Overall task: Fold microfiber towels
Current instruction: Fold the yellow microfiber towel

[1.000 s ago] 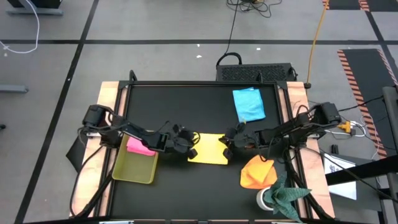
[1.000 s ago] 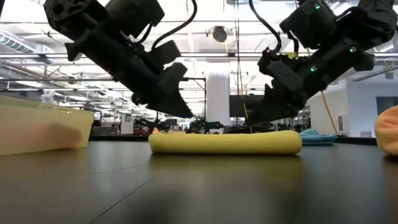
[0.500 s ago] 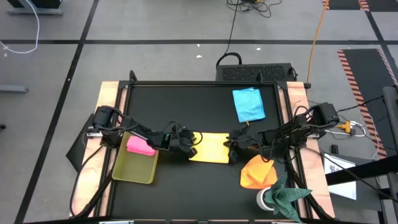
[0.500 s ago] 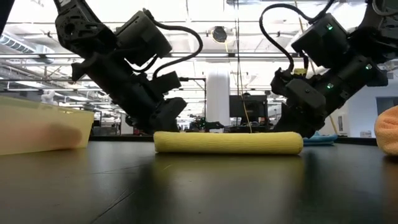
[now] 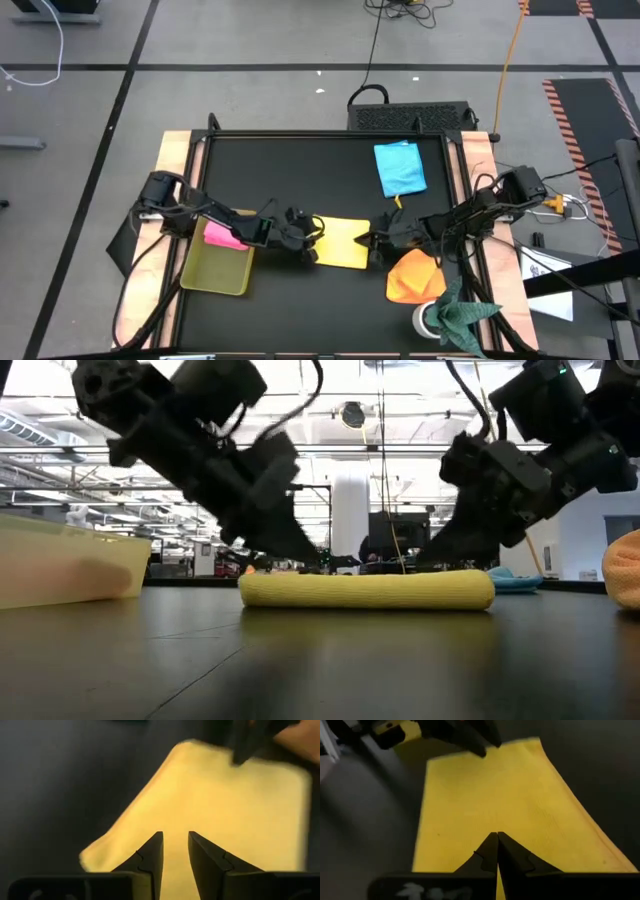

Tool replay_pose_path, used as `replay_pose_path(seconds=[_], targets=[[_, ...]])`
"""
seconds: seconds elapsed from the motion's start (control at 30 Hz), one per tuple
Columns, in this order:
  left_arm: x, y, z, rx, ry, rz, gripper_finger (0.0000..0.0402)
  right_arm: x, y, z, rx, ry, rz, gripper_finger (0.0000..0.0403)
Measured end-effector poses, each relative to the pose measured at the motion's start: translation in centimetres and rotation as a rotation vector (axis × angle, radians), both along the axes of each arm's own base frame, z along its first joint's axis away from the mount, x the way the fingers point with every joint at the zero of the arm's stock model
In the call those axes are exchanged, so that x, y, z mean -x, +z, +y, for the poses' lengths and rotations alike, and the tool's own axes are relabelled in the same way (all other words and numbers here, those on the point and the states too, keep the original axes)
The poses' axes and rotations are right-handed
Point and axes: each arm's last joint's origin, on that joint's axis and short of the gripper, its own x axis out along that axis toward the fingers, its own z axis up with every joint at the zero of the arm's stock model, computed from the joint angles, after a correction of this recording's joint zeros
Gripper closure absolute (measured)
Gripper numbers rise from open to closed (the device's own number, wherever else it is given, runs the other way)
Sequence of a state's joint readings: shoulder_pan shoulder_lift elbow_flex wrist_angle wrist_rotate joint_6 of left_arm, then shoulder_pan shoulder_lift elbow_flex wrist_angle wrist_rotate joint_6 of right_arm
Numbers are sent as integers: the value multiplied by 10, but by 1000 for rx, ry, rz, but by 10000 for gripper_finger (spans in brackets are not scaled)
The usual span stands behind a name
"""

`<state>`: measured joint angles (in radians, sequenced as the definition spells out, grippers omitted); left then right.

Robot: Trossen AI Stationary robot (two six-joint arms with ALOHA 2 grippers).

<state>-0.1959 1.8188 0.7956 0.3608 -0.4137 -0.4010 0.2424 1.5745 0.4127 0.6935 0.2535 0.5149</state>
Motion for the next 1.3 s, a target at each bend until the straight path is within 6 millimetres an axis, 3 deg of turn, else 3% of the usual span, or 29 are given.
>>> replay_pose_path(seconds=[0.17,0.3,0.5,0.73,0.87,1.0,1.17,1.3], targets=[[1,-21,15,7,55,94,309,6,-11,-5,-5,-39,117,403],[2,-23,14,6,48,114,309,6,-9,-2,73,-59,91,403],[8,4,-12,-10,-69,58,309,3,13,22,155,74,-104,403],[22,24,-60,-198,-359,15,309,1,20,57,253,253,-132,398],[28,15,-81,-352,-557,53,309,-5,18,68,289,299,-129,365],[32,10,-92,-412,-686,66,305,-11,11,72,346,326,-65,308],[31,7,-89,-462,-645,91,258,-21,6,77,448,382,23,237],[29,2,-80,-478,-602,136,214,-24,6,78,511,368,91,218]])
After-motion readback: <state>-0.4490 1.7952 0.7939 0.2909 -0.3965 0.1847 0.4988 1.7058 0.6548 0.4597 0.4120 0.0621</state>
